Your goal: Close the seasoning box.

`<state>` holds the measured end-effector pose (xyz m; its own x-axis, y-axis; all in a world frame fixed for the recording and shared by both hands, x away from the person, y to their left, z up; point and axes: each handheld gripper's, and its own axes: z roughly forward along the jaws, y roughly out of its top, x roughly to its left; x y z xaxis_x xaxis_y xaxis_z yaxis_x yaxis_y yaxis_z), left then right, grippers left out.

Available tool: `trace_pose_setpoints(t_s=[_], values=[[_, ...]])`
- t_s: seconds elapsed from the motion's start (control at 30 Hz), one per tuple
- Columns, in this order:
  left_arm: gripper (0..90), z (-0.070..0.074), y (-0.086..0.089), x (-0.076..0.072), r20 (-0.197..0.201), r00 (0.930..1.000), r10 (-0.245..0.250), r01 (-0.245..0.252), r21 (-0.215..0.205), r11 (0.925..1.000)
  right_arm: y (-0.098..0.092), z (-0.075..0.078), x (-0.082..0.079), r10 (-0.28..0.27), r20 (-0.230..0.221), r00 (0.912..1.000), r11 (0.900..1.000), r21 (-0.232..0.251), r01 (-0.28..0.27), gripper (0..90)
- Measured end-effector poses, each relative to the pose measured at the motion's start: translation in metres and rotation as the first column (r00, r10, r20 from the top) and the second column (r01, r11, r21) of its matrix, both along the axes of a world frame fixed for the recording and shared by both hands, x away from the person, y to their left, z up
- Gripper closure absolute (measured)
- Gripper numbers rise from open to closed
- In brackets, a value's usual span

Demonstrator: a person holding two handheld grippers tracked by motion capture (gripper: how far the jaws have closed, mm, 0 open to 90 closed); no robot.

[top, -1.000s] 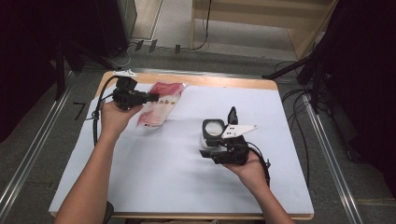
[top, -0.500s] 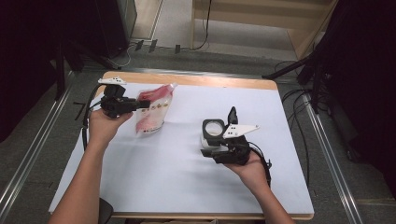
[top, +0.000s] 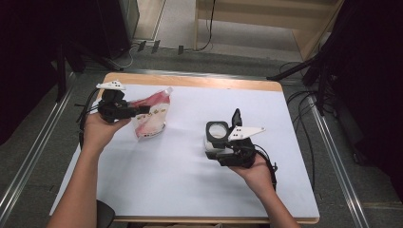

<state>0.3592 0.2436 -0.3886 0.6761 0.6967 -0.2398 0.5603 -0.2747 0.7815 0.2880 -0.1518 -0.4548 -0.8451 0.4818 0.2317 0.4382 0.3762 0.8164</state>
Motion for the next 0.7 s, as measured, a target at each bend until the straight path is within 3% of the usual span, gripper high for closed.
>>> trace_pose_setpoints(t_s=[0.17,0.27,0.47,0.57,0.7], values=[[63.2,0.001,0.002,-0.003,0.002,0.9999,-0.014,0.014,0.007,0.9999,0.000,0.000,0.001,0.001,0.000,1.0000,1.000,0.000,-0.001,51.1],[58.2,0.002,0.003,-0.005,-0.006,1.0000,-0.001,0.001,0.015,0.9999,0.000,0.001,0.001,0.000,-0.003,1.0000,1.000,0.000,0.000,51.1],[49.5,0.007,0.006,-0.012,0.017,0.9996,0.023,-0.024,0.046,0.9986,-0.003,0.003,0.002,-0.005,-0.003,1.0000,1.000,0.003,0.005,51.0],[47.0,0.008,0.008,-0.018,0.035,0.9991,0.024,-0.026,0.069,0.9973,-0.004,0.005,0.001,-0.008,-0.006,0.9999,1.000,0.004,0.009,50.9],[44.8,0.010,0.012,-0.022,0.028,0.9993,0.025,-0.027,0.073,0.9970,-0.006,0.007,0.000,-0.010,-0.001,0.9999,1.000,0.006,0.010,50.9]])
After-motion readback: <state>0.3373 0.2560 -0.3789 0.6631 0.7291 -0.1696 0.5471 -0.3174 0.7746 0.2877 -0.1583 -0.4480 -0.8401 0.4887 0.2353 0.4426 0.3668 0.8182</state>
